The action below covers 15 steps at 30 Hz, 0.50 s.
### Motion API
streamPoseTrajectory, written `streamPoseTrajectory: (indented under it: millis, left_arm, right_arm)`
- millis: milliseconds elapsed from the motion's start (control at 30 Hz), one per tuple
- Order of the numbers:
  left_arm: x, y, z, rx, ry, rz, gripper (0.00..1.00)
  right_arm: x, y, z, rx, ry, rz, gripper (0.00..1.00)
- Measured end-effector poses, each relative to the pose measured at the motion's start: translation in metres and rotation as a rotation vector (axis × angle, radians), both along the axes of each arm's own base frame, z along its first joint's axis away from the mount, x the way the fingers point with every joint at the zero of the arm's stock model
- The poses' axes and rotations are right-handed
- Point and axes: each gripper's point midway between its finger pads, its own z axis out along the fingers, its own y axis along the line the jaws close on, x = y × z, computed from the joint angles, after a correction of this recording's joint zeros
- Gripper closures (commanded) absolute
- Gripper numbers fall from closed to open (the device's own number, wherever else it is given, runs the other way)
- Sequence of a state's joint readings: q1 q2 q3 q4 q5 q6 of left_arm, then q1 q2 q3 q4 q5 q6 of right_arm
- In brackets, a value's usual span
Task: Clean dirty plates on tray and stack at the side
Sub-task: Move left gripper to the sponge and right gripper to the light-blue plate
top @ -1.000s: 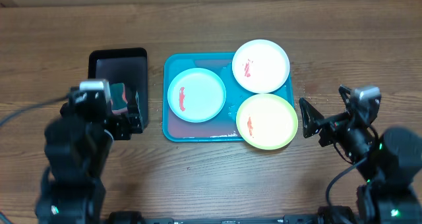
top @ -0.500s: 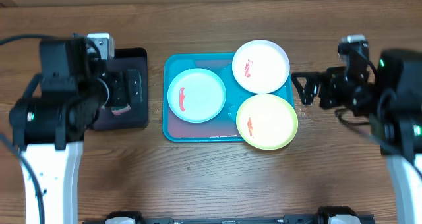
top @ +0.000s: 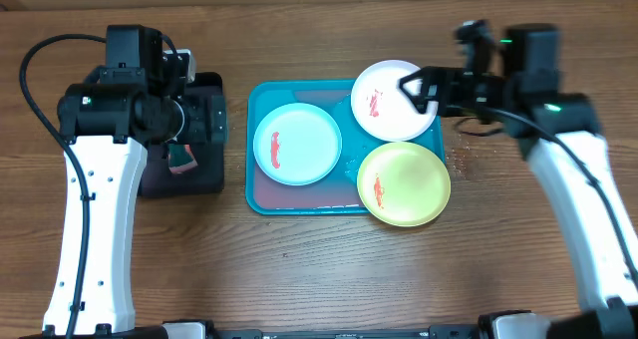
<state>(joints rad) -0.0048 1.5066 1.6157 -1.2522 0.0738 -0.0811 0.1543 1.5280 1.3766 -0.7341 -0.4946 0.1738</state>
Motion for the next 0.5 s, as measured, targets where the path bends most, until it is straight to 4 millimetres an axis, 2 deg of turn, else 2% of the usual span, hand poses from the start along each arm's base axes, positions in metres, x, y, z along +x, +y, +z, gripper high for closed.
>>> streamPoseTrajectory:
  millis: [133,233,467,500]
  left_arm:
    - [0.0,0.01,0.0,0.021,0.003,0.095,0.0]
    - [-0.001,0.019,0.0,0.047,0.006,0.162,0.0]
    - [0.005,0.049,-0.004,0.109,0.002,0.31,0.01]
    - [0.007,0.054,-0.007,0.115,0.009,0.326,0.06]
  right_arm:
    - [0.005,0.033,-0.039,-0.053,0.086,-0.005,0.28]
    - [0.005,0.05,-0.061,-0.093,0.128,-0.024,0.34]
    - [0.008,0.082,-0.099,-0.174,0.15,-0.039,0.34]
    - [0.008,0.085,-0.106,-0.181,0.159,-0.037,0.34]
